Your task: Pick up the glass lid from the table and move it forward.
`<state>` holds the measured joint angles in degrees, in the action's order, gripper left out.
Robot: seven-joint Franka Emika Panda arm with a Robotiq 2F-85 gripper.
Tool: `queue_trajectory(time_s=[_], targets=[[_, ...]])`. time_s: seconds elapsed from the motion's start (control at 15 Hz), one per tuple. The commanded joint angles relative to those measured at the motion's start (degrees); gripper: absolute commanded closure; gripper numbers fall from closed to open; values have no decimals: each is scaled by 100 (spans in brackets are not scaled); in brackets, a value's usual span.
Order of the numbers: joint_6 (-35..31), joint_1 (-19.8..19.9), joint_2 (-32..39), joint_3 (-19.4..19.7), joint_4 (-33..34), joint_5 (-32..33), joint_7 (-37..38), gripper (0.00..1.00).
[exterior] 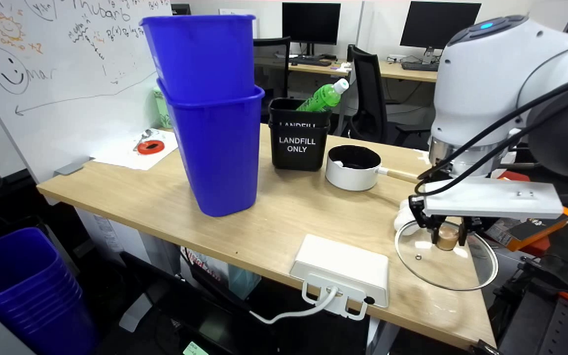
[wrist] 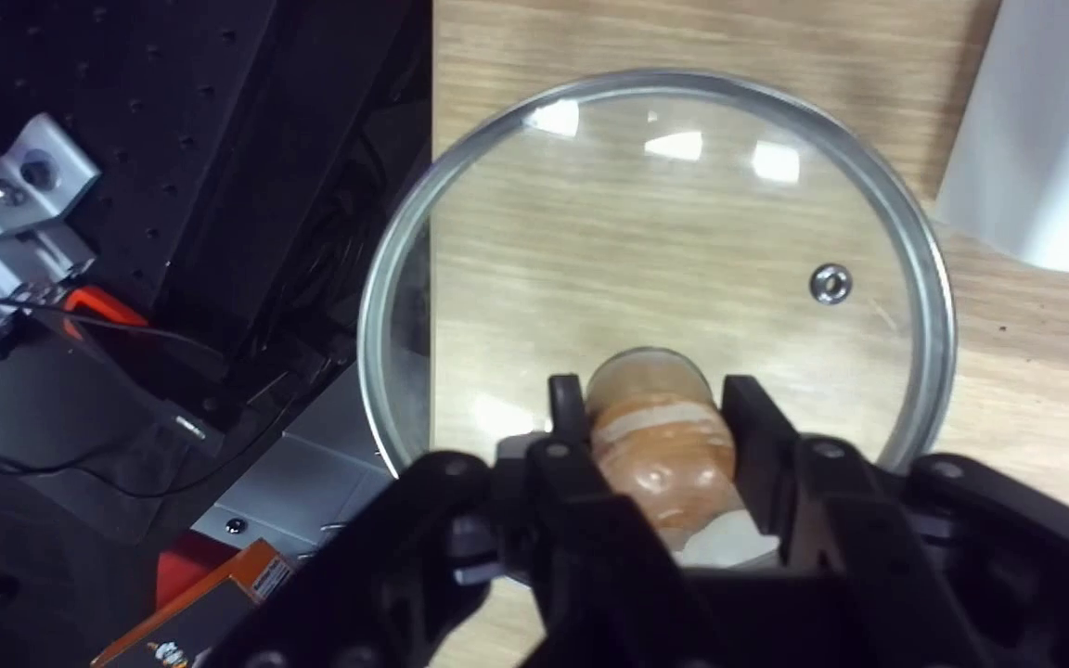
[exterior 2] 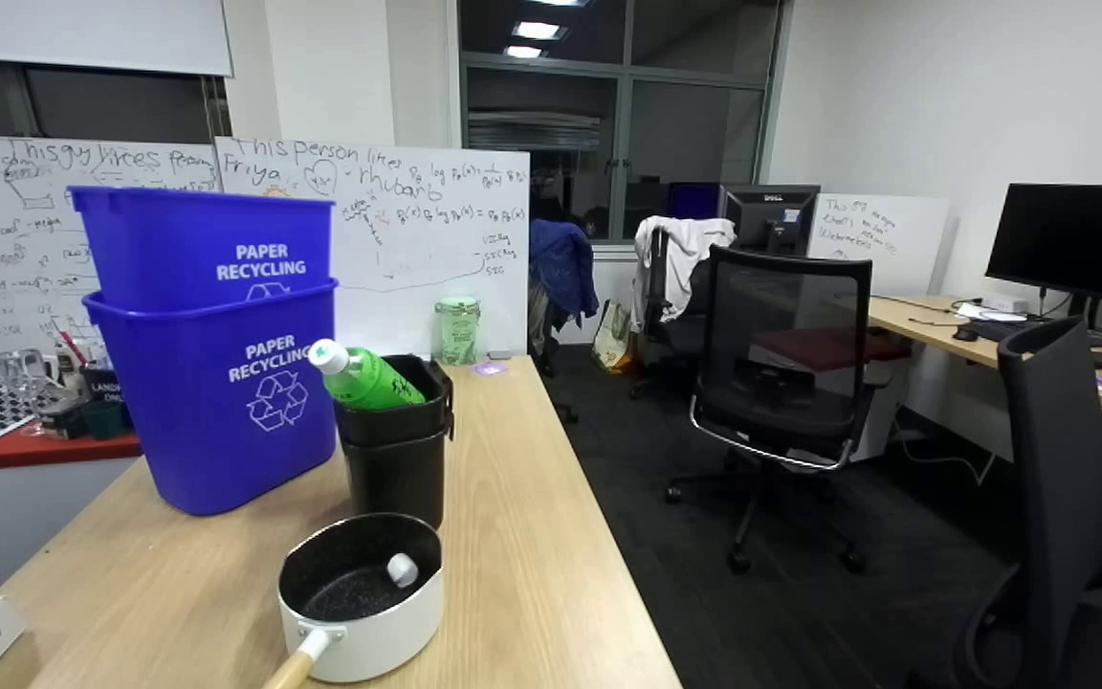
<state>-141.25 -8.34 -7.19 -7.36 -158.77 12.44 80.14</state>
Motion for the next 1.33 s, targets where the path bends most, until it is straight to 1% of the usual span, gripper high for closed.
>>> queue_trajectory(time_s=[0.0, 0.07, 0.27, 0.6, 0.87, 1.13, 1.27], targets=[[280, 144, -512, -112, -69, 65, -325, 85], [217, 171, -521, -126, -21, 85, -350, 85], [-317, 216, -316, -159, -14, 79, -461, 85], [-1598, 204, 470, -194, -33, 178, -460, 85], [-2467, 205, 980, 7, -30, 567, -369, 85], [-3013, 245, 1286, 236, -6, 1079, -261, 85], [-3190, 225, 1458, 370, 106, 1444, -132, 85]])
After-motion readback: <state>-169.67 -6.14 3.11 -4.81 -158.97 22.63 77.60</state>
